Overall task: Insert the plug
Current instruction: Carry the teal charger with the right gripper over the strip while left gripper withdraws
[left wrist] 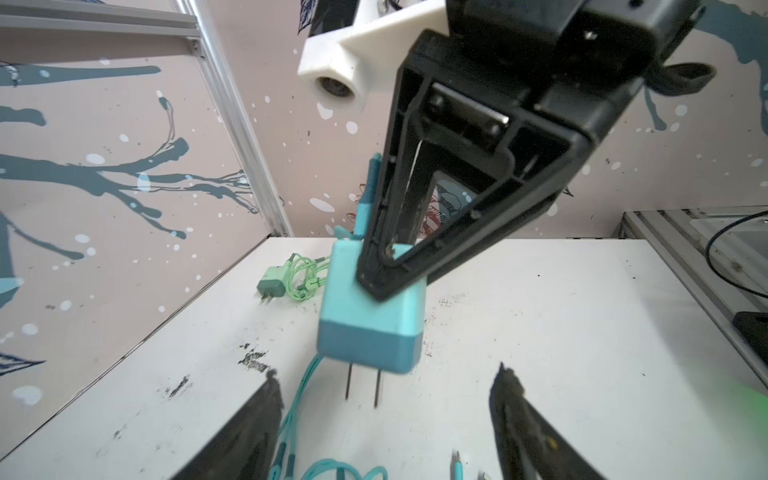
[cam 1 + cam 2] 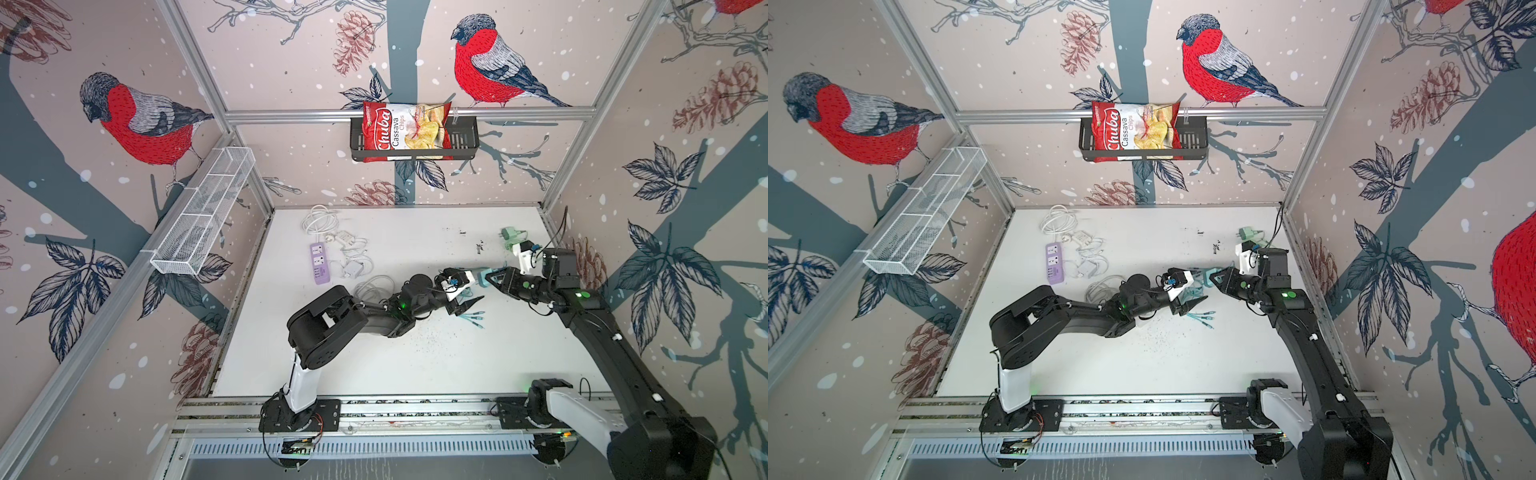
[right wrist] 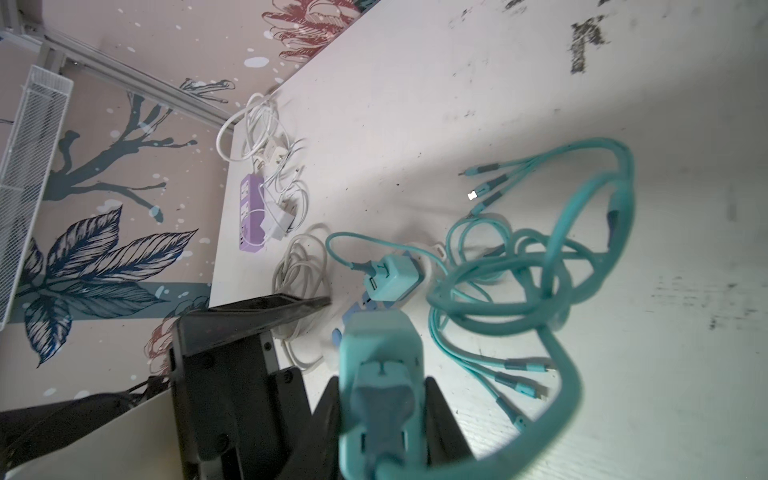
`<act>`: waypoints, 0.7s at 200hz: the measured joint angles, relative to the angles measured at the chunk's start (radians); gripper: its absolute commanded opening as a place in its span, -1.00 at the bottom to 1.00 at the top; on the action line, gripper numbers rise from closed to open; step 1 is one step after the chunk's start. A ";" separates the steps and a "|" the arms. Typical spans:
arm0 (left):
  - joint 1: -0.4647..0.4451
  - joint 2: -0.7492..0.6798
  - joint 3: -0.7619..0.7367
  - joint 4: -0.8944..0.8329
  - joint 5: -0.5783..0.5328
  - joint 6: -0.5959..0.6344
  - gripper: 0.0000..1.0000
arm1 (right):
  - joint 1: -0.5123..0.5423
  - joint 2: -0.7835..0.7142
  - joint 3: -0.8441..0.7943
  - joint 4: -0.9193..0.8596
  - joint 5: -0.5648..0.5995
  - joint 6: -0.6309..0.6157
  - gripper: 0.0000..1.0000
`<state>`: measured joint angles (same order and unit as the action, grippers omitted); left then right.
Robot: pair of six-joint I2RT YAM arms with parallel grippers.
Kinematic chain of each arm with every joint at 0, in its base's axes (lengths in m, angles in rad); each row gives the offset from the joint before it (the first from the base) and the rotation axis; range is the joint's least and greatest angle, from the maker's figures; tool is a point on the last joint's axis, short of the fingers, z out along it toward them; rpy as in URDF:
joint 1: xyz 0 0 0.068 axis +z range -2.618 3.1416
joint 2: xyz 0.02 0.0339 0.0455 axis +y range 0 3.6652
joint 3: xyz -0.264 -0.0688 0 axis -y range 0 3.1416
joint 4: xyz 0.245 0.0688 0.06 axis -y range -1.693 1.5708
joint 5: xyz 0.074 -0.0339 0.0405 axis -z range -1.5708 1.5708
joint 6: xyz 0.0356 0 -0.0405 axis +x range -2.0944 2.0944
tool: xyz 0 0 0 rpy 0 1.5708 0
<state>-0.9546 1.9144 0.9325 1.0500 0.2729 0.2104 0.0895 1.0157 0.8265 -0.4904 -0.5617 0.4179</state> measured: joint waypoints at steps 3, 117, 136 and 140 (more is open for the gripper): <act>0.000 -0.010 -0.008 -0.005 -0.007 0.000 0.69 | 0.002 0.000 0.004 -0.005 0.007 0.000 -0.75; -0.007 -0.571 -0.284 -0.621 -0.627 -0.256 0.68 | 0.253 0.065 0.106 -0.108 0.181 -0.074 -0.76; -0.007 -0.623 -0.313 -0.724 -0.708 -0.336 0.67 | 0.326 0.109 0.122 -0.108 0.221 -0.075 -0.77; -0.007 -0.629 -0.321 -0.739 -0.722 -0.349 0.67 | 0.344 0.120 0.126 -0.108 0.231 -0.077 -0.77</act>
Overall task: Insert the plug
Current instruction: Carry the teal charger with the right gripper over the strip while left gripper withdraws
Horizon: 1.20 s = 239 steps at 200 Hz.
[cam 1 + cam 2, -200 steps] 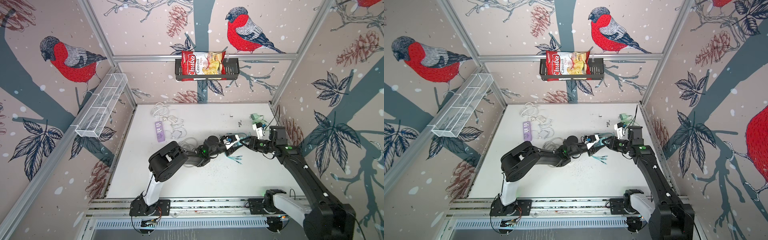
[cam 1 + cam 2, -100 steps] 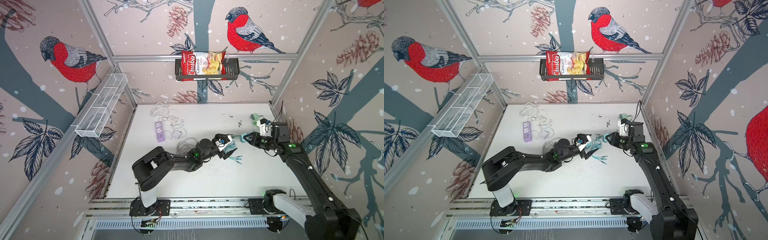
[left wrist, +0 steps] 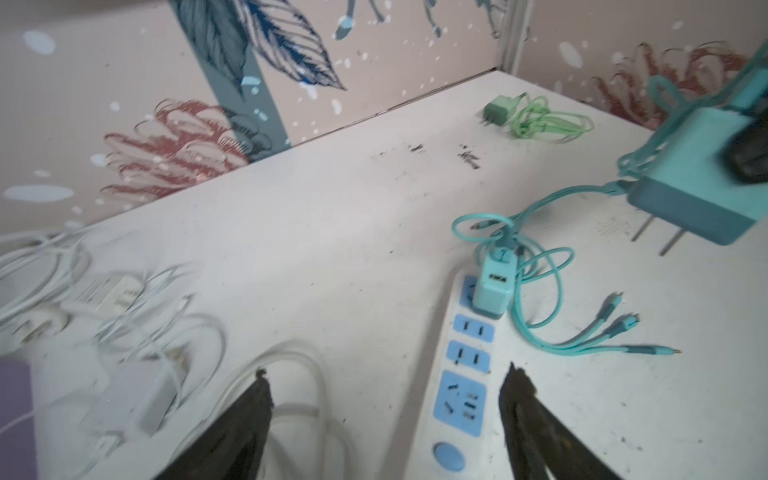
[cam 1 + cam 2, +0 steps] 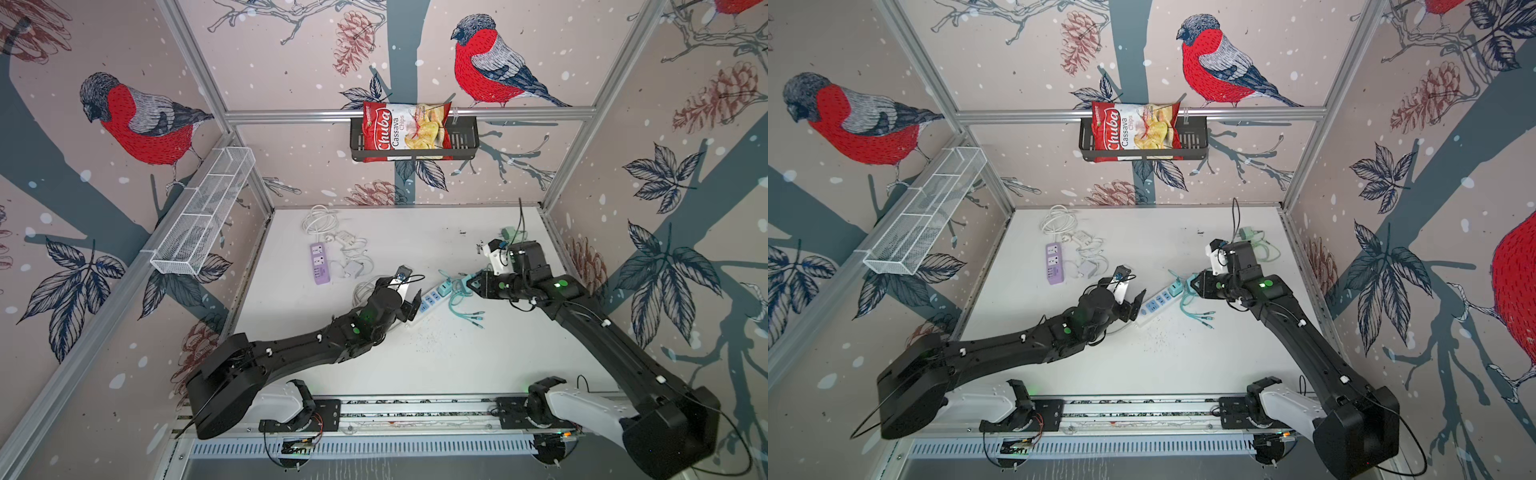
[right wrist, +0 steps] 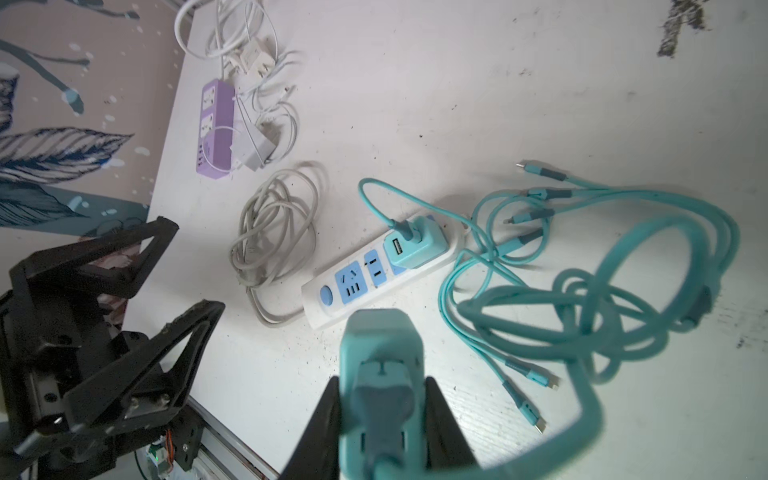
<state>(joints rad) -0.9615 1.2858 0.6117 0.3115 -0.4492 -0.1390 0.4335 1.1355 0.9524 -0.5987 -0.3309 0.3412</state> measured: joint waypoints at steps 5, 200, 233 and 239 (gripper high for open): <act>0.000 -0.008 -0.013 -0.025 -0.015 -0.021 0.65 | 0.020 0.012 0.004 0.000 0.010 -0.002 -0.78; -0.003 -0.180 -0.210 -0.106 -0.049 -0.204 0.64 | 0.324 0.414 0.184 0.078 0.317 -0.257 -0.83; -0.003 -0.177 -0.215 -0.088 -0.049 -0.200 0.63 | 0.324 0.446 0.174 0.095 0.333 -0.256 -0.84; -0.003 -0.176 -0.216 -0.085 -0.048 -0.200 0.63 | 0.324 0.451 0.174 0.096 0.334 -0.256 -0.84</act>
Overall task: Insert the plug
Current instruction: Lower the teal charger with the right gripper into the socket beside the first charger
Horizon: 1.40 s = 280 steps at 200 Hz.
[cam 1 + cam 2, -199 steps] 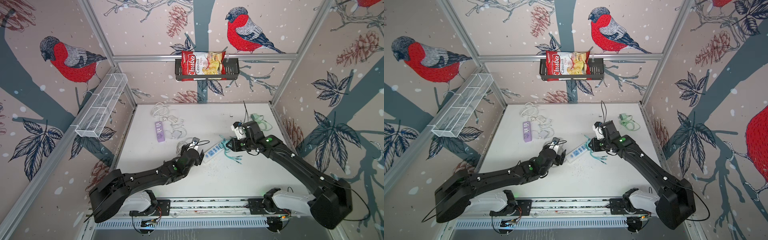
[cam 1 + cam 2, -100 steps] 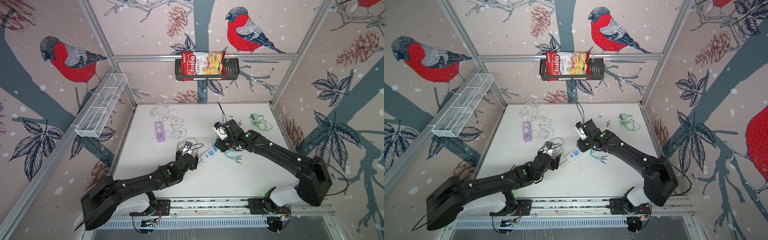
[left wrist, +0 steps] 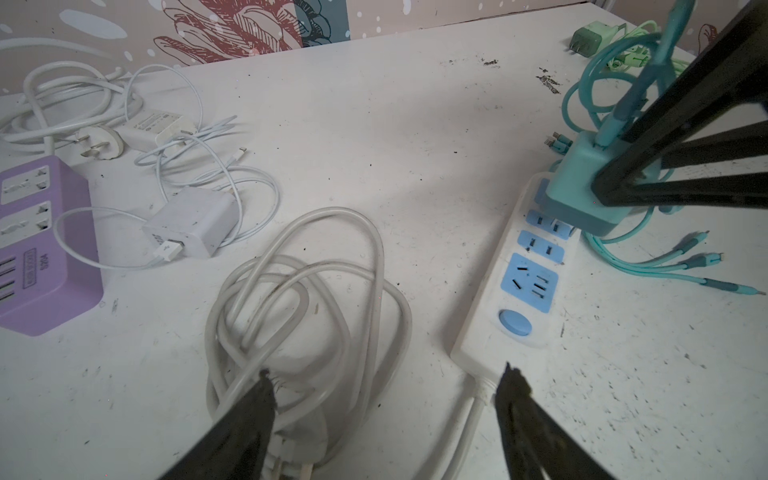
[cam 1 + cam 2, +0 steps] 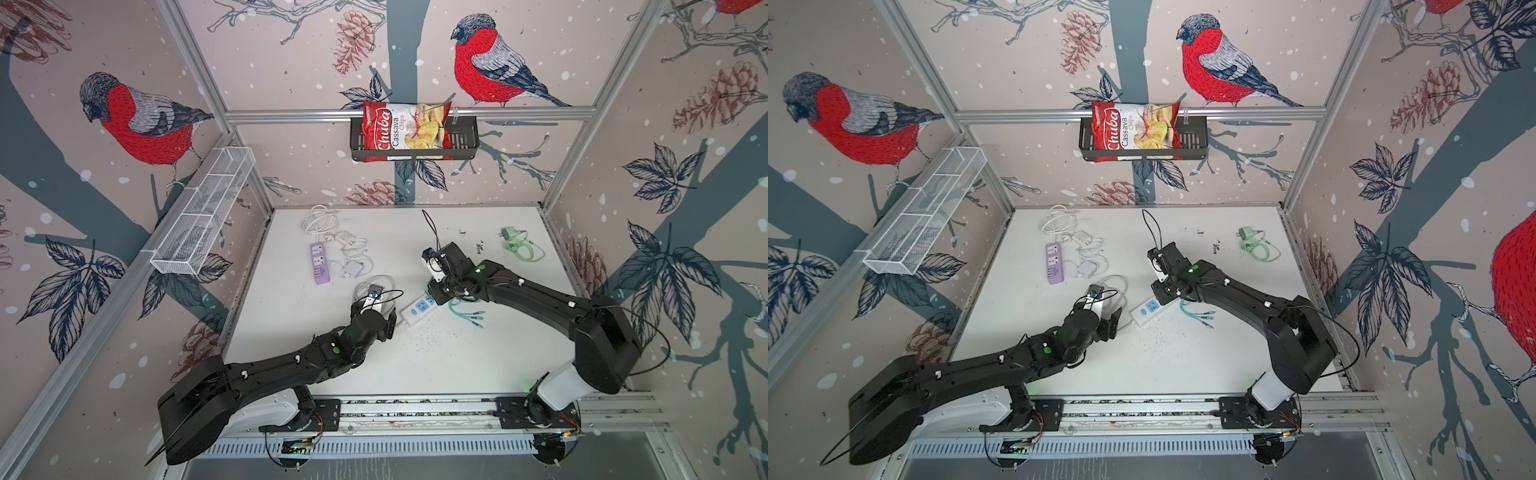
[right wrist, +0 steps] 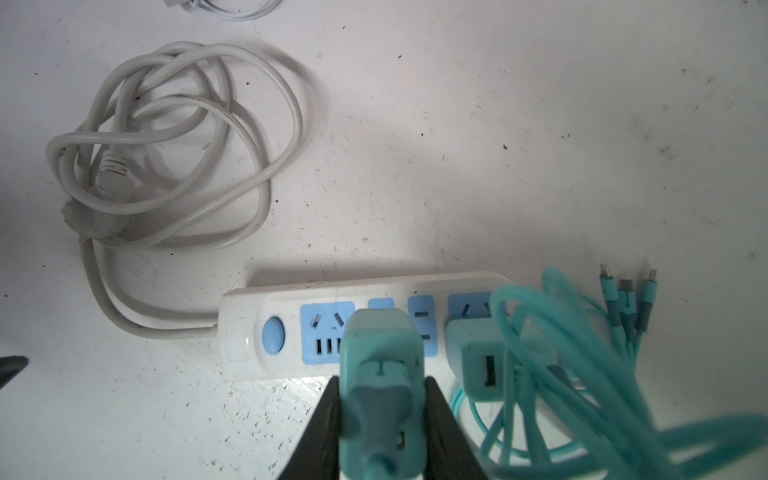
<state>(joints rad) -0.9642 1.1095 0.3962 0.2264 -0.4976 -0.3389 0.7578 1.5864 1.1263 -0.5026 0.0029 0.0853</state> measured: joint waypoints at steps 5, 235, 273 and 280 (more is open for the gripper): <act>0.000 0.000 -0.001 0.001 0.000 0.000 0.64 | 0.000 0.003 0.000 0.000 0.002 0.000 -0.83; 0.000 0.021 -0.013 0.032 0.007 0.010 0.65 | -0.002 0.058 -0.033 0.062 -0.007 -0.011 -0.84; 0.000 0.026 -0.012 0.047 0.007 0.018 0.65 | -0.002 0.058 -0.054 0.102 -0.020 -0.031 -0.84; 0.000 0.027 -0.012 0.048 0.007 0.023 0.65 | -0.003 0.061 -0.055 0.109 -0.023 -0.031 -0.83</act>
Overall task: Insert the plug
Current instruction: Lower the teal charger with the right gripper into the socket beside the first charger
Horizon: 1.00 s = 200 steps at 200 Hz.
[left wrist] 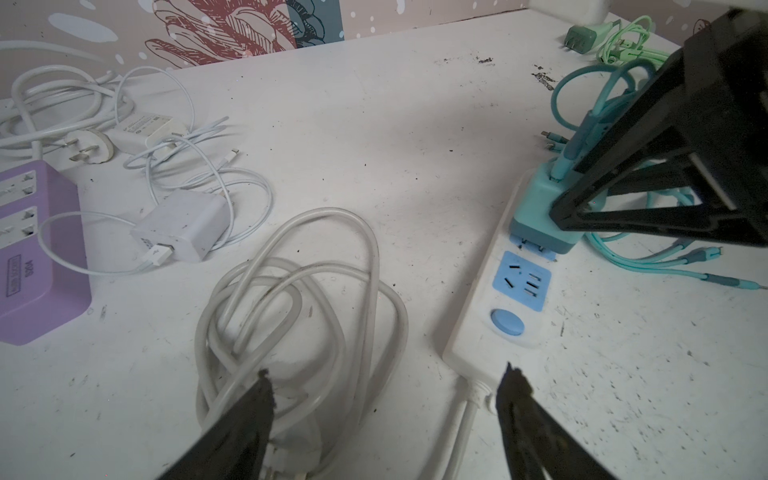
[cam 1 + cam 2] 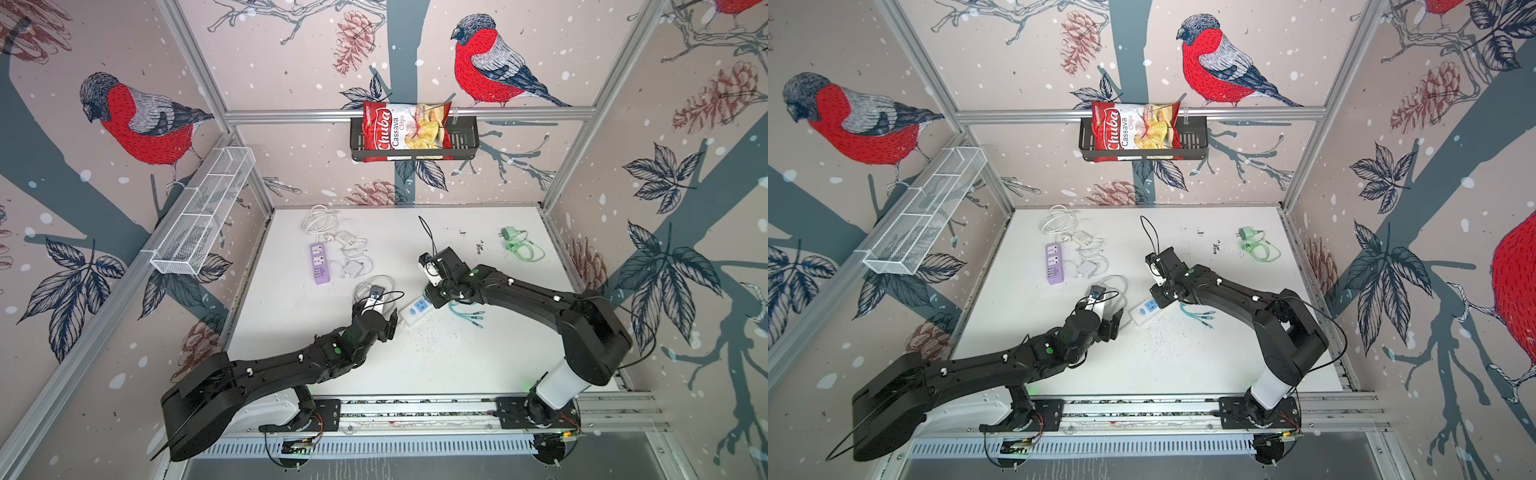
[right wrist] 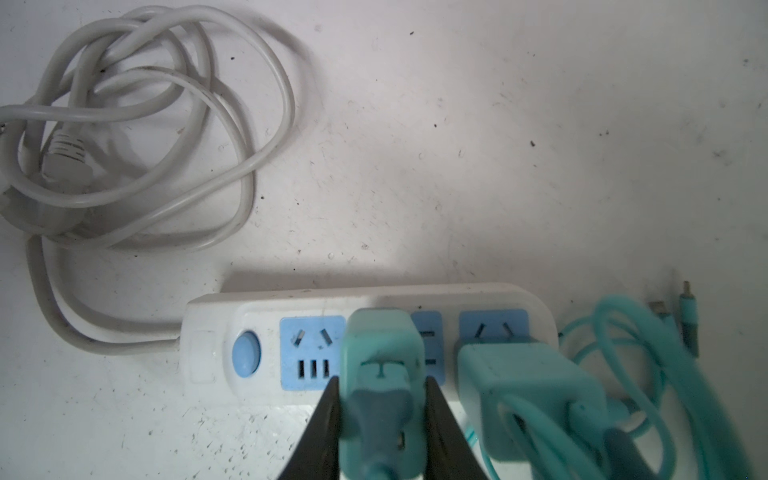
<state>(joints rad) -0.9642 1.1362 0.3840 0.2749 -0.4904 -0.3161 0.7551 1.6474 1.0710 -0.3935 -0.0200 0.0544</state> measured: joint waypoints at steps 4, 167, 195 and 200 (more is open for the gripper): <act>0.000 0.001 0.000 0.001 0.000 0.001 0.65 | -0.001 0.002 0.000 0.003 -0.002 -0.001 -0.84; 0.000 -0.021 0.004 0.005 -0.008 0.002 0.65 | 0.052 0.056 0.025 0.003 0.063 0.059 -0.78; 0.000 -0.023 0.003 0.005 -0.008 0.003 0.65 | 0.072 0.053 0.023 -0.001 0.091 0.102 -0.63; 0.000 -0.023 0.003 0.005 -0.008 0.005 0.65 | 0.074 0.055 0.024 -0.002 0.096 0.106 -0.58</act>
<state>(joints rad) -0.9642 1.1137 0.3870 0.2802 -0.4988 -0.3107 0.8295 1.7023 1.0950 -0.3950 0.0757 0.1600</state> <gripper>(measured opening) 0.826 0.281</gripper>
